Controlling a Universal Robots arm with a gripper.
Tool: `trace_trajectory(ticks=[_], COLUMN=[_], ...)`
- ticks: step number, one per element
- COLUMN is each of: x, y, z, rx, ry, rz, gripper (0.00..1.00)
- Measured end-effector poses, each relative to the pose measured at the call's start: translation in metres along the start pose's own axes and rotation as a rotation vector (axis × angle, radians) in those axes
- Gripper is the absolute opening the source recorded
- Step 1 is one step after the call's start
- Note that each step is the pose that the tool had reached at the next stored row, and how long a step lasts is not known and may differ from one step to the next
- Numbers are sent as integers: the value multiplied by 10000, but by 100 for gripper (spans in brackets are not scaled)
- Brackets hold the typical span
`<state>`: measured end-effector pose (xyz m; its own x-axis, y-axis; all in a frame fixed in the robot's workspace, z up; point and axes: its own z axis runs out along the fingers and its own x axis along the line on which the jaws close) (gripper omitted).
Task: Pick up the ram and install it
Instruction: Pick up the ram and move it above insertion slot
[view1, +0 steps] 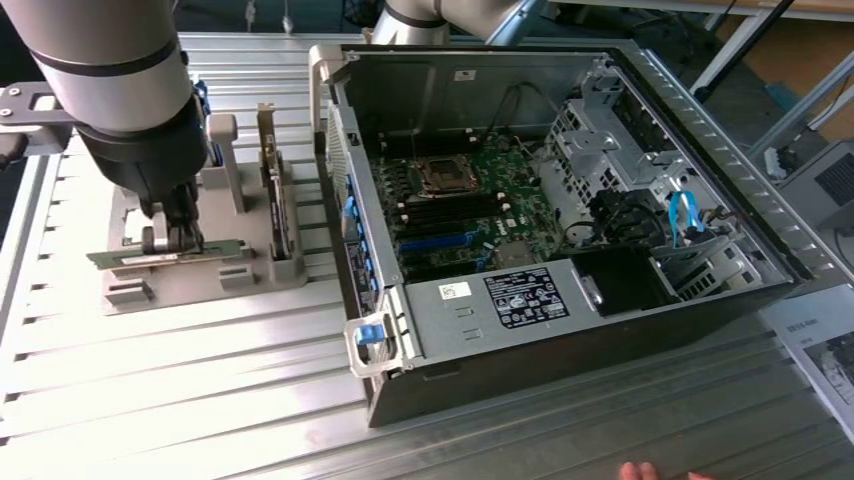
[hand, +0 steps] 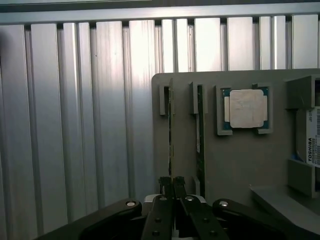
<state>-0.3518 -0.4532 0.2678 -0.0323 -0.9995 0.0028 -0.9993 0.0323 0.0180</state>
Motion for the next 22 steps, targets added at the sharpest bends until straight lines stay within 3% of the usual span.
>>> trace_trajectory(ticks=[5,15,22], x=[1,2,2], y=[2,8,11], z=[-136,-645,-848], rx=[0,0,0], ry=[0,0,0], rz=[0,0,0], gripper=[12,12,12])
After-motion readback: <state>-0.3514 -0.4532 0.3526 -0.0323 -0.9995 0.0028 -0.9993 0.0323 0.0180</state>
